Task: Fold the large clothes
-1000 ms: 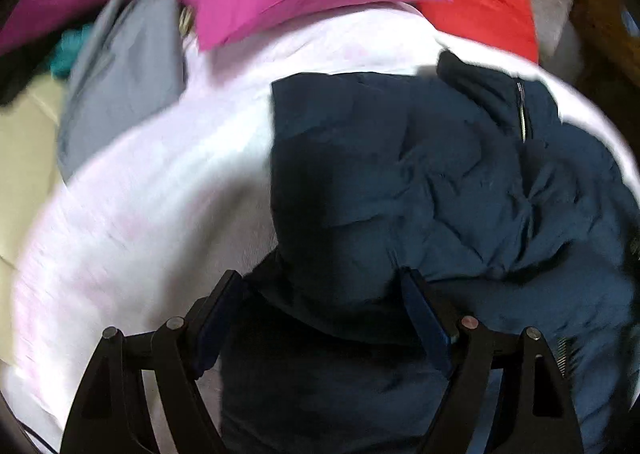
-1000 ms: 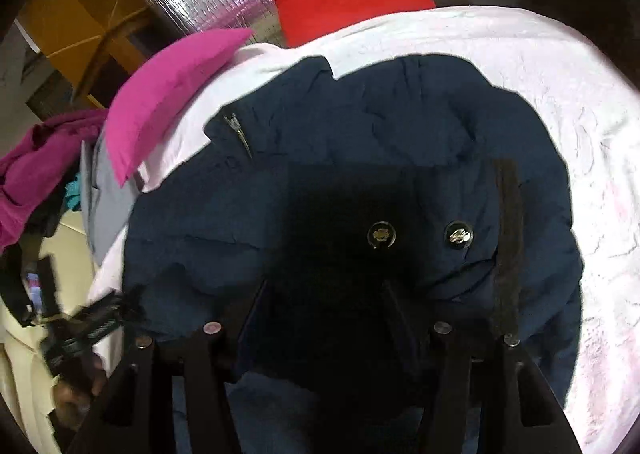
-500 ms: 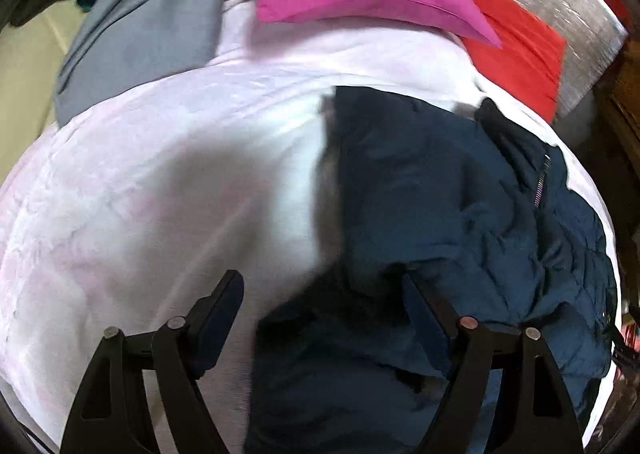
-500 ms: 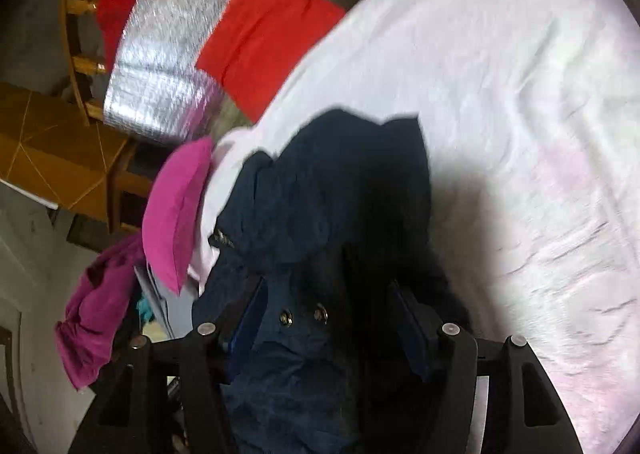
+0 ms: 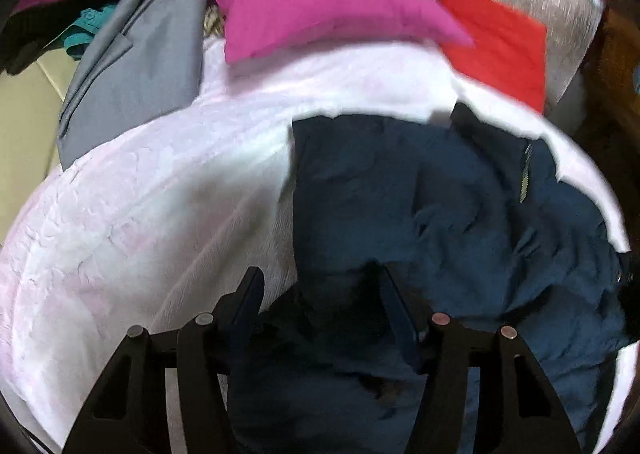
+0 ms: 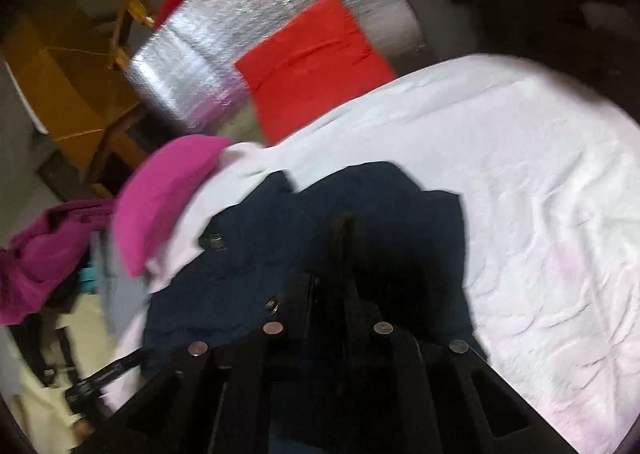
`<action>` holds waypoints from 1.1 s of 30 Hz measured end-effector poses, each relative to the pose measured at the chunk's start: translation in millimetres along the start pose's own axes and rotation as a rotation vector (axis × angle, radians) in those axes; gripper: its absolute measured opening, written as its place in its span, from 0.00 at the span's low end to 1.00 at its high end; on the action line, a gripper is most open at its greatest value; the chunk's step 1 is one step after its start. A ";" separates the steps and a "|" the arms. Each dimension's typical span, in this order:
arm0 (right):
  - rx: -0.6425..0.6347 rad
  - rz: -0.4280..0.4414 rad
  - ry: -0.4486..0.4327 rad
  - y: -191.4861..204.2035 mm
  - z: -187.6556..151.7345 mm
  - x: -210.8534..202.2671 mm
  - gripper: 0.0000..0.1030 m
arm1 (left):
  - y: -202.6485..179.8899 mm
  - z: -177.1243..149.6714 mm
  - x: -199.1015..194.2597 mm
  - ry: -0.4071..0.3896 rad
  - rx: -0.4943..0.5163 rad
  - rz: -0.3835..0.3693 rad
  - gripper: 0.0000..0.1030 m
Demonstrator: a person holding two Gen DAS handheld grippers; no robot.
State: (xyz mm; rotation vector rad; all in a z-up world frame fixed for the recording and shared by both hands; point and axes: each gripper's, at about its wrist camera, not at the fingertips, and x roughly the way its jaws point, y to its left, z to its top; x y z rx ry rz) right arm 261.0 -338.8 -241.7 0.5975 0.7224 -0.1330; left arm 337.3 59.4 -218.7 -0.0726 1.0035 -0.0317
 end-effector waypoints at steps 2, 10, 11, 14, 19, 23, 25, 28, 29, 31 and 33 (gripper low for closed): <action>0.073 -0.007 0.092 -16.0 -3.9 22.3 0.16 | -2.0 -1.9 9.2 0.037 0.009 0.007 0.60; 0.036 0.062 -0.102 8.6 5.9 -39.2 0.65 | -11.0 1.5 -39.1 -0.146 0.045 0.059 0.60; -0.002 0.089 -0.106 18.9 4.3 -42.5 0.65 | -16.7 1.4 -47.2 -0.179 0.057 0.042 0.61; -0.133 0.184 -0.054 60.8 -10.3 -37.1 0.45 | -38.9 -4.8 -62.6 -0.243 0.110 -0.021 0.62; -0.262 0.226 0.112 114.3 -46.7 5.8 0.37 | -86.2 -16.3 -53.7 -0.209 0.224 -0.113 0.63; -0.262 0.142 0.284 123.6 -67.0 52.7 0.35 | -105.0 -23.5 -8.0 -0.004 0.245 -0.091 0.63; -0.228 0.161 0.308 117.4 -66.5 54.7 0.32 | -102.5 -24.6 2.0 0.020 0.240 -0.100 0.63; -0.199 0.193 0.272 116.1 -57.7 40.5 0.32 | -95.7 -18.8 -7.5 0.018 0.215 -0.128 0.63; -0.190 0.208 0.255 115.9 -54.2 35.9 0.33 | -92.6 -18.1 -12.2 0.012 0.196 -0.145 0.63; -0.183 0.217 0.238 117.5 -52.7 30.1 0.33 | -82.5 -12.9 -19.4 -0.006 0.155 -0.180 0.63; -0.199 0.154 0.277 113.7 -54.3 40.4 0.33 | -74.7 -9.2 -24.4 -0.023 0.139 -0.168 0.63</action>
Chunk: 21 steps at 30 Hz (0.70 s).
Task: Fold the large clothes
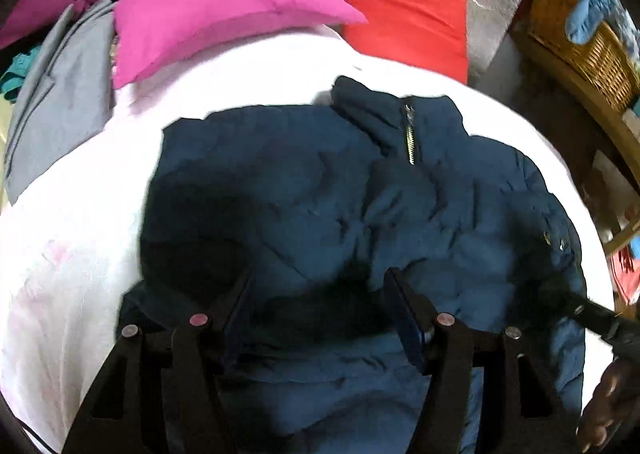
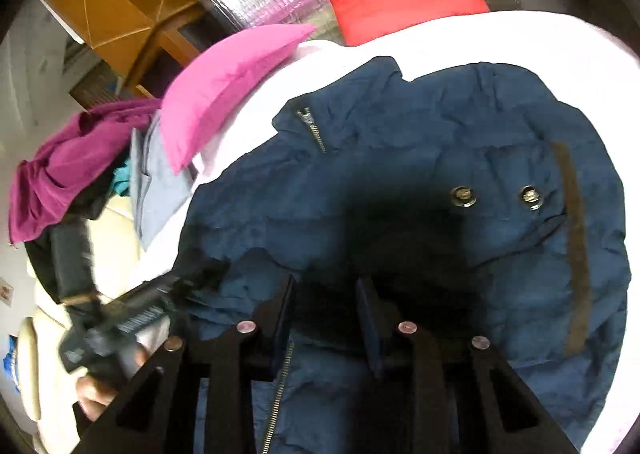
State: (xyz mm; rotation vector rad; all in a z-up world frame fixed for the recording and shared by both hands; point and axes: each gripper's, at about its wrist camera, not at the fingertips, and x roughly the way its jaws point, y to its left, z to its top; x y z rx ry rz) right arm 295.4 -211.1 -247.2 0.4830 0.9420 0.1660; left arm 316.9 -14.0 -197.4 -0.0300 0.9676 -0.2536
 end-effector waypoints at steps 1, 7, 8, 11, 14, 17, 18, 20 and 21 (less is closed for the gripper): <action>0.013 -0.018 0.045 -4.1 0.2 10.6 0.32 | 4.2 -0.8 5.4 0.016 0.005 0.045 0.63; 0.066 0.032 0.054 -17.7 2.8 -2.1 0.32 | 2.9 -2.8 20.2 0.067 0.055 0.110 0.63; 0.074 0.034 0.042 -21.1 4.6 -8.9 0.32 | 5.8 -1.4 15.7 0.057 0.051 0.094 0.63; 0.104 0.025 -0.011 -37.8 4.3 -36.6 0.32 | 20.4 -0.9 -1.6 0.029 0.006 0.090 0.63; 0.150 -0.016 0.009 -58.6 0.7 -39.6 0.31 | 42.2 -2.3 -0.4 0.027 -0.033 0.148 0.63; 0.196 0.005 0.077 -73.9 -3.4 -20.1 0.32 | 53.3 -7.2 19.5 0.103 -0.050 0.162 0.65; 0.183 -0.001 0.072 -71.2 -2.2 -22.0 0.32 | 56.5 -9.5 12.8 0.102 -0.052 0.162 0.65; 0.169 -0.003 0.061 -67.1 -2.7 -29.1 0.32 | 52.3 -7.8 4.3 0.088 -0.039 0.165 0.65; 0.169 0.005 0.052 -64.1 -1.6 -33.7 0.32 | 50.6 -7.8 0.0 0.079 -0.033 0.160 0.65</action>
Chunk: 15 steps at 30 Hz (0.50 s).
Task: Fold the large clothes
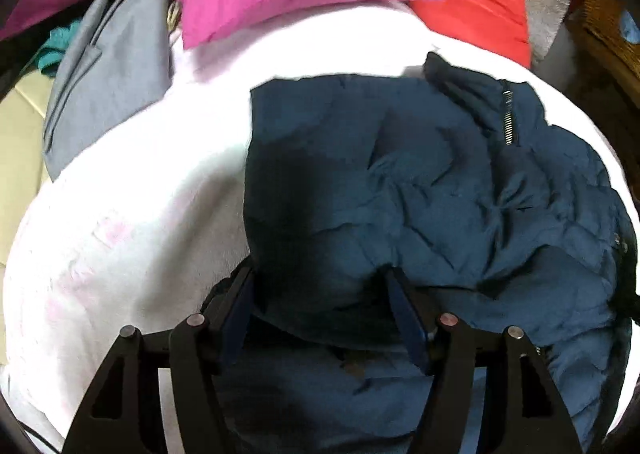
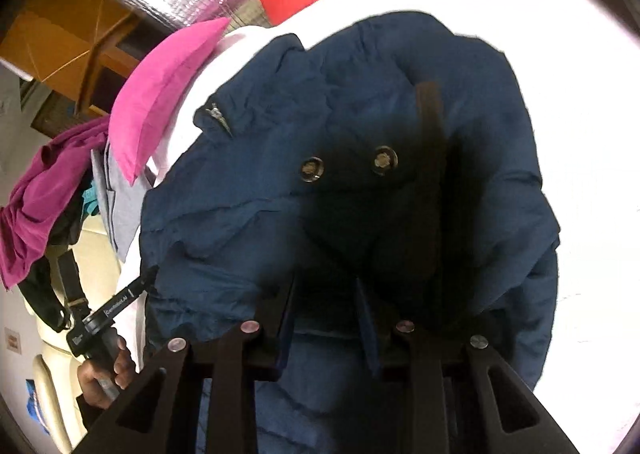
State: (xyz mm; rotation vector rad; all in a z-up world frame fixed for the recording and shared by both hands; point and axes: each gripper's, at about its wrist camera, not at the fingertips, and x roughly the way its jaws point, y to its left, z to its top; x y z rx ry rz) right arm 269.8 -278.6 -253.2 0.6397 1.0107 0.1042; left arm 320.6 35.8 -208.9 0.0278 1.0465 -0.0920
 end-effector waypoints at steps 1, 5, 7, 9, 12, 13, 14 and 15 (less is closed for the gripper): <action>0.003 0.007 -0.005 -1.2 -1.2 -5.1 0.32 | 0.5 -0.9 -3.7 -0.004 0.001 -0.003 0.65; 0.015 0.012 -0.055 -17.7 -5.6 -31.6 0.46 | 7.7 -6.7 -15.6 -0.011 -0.011 -0.023 0.65; 0.028 0.026 -0.075 -26.2 -8.6 -40.7 0.48 | 12.5 -12.1 -21.6 -0.022 -0.011 -0.006 0.65; 0.036 0.012 -0.094 -36.8 -14.6 -51.8 0.48 | 21.4 -20.2 -30.9 -0.033 -0.010 0.010 0.65; 0.055 0.010 -0.106 -47.8 -23.1 -62.2 0.48 | 35.6 -32.2 -37.3 -0.040 -0.004 0.027 0.65; 0.061 0.013 -0.109 -51.1 -27.0 -66.4 0.48 | 39.0 -37.1 -40.7 -0.045 -0.004 0.034 0.65; 0.061 0.017 -0.113 -53.1 -30.0 -70.2 0.48 | 43.0 -43.6 -46.2 -0.050 -0.005 0.040 0.65; 0.062 0.025 -0.123 -55.9 -36.3 -76.2 0.48 | 47.0 -49.8 -51.1 -0.055 -0.008 0.046 0.66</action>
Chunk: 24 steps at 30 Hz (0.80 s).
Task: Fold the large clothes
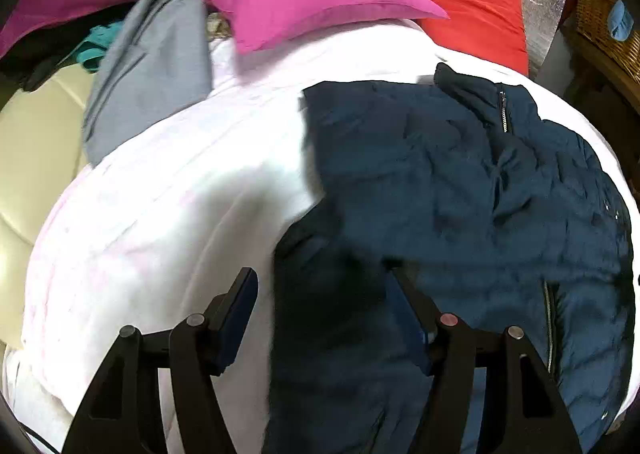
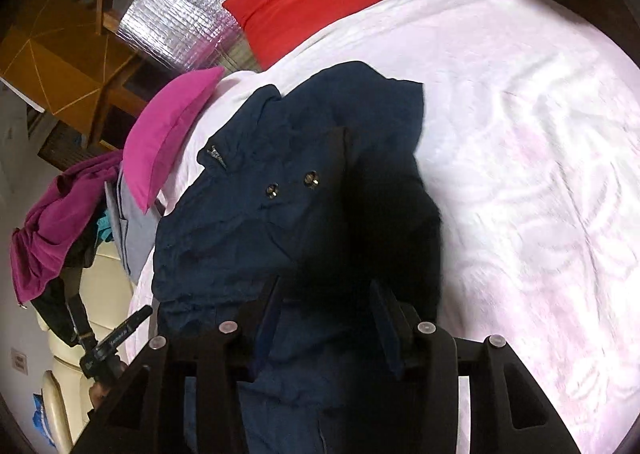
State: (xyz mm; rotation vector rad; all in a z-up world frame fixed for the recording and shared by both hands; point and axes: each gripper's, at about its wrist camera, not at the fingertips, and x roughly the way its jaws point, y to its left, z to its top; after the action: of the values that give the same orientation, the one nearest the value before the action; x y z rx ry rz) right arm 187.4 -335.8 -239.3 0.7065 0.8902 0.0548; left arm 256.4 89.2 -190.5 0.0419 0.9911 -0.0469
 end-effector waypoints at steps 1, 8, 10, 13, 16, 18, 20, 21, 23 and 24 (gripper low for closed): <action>0.002 0.009 -0.007 -1.9 -4.9 -4.8 0.48 | 5.7 -8.7 -6.1 -0.005 -0.007 0.005 0.66; 0.034 0.046 0.002 -21.7 -49.8 -28.0 0.53 | 35.5 -64.0 -27.7 0.025 -0.090 0.005 0.66; 0.045 0.059 0.014 -25.3 -62.8 -31.4 0.53 | 39.8 -78.0 -34.3 0.034 -0.105 -0.012 0.66; 0.047 0.069 0.029 -25.5 -79.1 -35.8 0.53 | 43.1 -99.6 -43.0 0.044 -0.109 -0.035 0.66; 0.056 0.083 0.039 -26.7 -92.7 -41.3 0.53 | 46.4 -116.2 -45.1 0.074 -0.124 -0.062 0.66; 0.069 0.088 0.043 -30.2 -101.1 -44.9 0.54 | 49.2 -125.5 -46.0 0.099 -0.139 -0.105 0.66; 0.080 0.091 0.047 -32.6 -106.0 -46.1 0.54 | 52.1 -131.5 -48.6 0.105 -0.154 -0.144 0.66; 0.085 0.091 0.049 -34.6 -109.0 -47.5 0.54 | 52.5 -135.0 -49.6 0.108 -0.164 -0.163 0.66; 0.093 0.091 0.052 -38.2 -113.6 -49.4 0.55 | 55.2 -140.2 -49.4 0.118 -0.186 -0.206 0.66; 0.097 0.088 0.052 -38.6 -116.0 -50.0 0.55 | 55.8 -143.5 -49.7 0.123 -0.195 -0.214 0.66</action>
State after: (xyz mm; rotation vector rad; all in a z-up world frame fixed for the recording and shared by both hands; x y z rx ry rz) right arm 61.7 -319.1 -276.1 0.8384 0.9159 0.1094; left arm 112.7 154.1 -226.7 -0.2433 1.1165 -0.1449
